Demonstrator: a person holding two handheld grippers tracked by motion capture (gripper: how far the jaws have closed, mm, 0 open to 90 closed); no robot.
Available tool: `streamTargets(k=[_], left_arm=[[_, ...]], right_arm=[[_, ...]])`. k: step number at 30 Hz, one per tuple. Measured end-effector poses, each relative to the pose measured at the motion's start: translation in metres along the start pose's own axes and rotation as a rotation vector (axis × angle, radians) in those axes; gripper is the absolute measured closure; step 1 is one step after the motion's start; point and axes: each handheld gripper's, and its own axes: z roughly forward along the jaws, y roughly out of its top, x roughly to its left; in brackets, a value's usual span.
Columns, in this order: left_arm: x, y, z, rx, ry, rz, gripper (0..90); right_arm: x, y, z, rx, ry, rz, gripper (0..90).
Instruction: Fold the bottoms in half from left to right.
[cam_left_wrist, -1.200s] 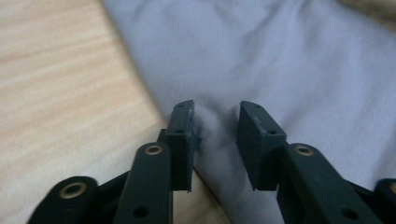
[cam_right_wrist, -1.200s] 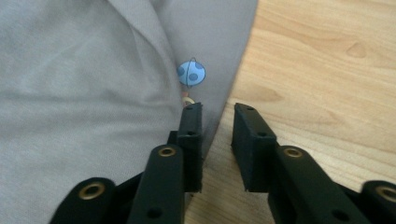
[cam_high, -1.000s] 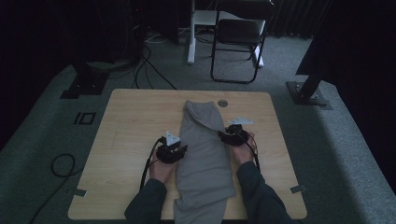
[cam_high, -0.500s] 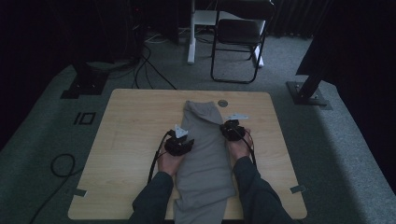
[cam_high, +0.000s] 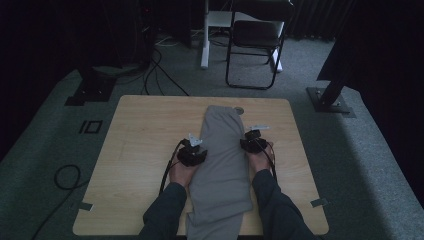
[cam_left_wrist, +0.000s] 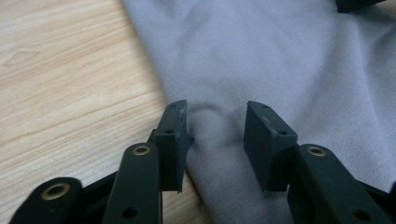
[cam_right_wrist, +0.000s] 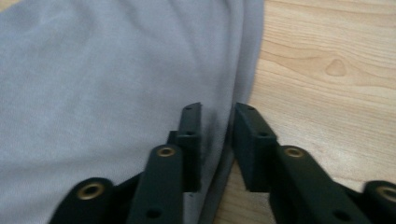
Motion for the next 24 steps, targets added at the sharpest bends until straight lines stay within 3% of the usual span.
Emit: streamTargets(k=[4, 6, 8, 12, 15, 24], left_arm=[[0.000, -0.001, -0.002, 0.004, 0.007, 0.003, 67.4], [0.000, -0.003, -0.004, 0.003, 0.005, 0.007, 69.6], [-0.001, -0.005, -0.006, 0.003, 0.005, 0.017, 71.1], [-0.001, -0.009, -0.011, 0.009, -0.001, 0.018, 73.3], [0.000, -0.015, -0.017, 0.004, -0.009, 0.017, 73.6], [-0.009, -0.040, -0.045, 0.005, -0.022, 0.004, 73.6]], right_arm=[[0.002, 0.000, -0.001, 0.008, -0.009, -0.011, 57.7], [0.003, 0.000, -0.004, -0.017, -0.006, -0.005, 54.8], [0.005, 0.001, -0.006, -0.033, -0.020, -0.022, 55.0], [0.009, -0.002, -0.003, 0.005, -0.032, -0.057, 57.8], [0.013, -0.007, -0.005, -0.003, -0.025, -0.067, 59.3], [0.024, -0.022, -0.020, 0.010, 0.057, -0.086, 61.6]])
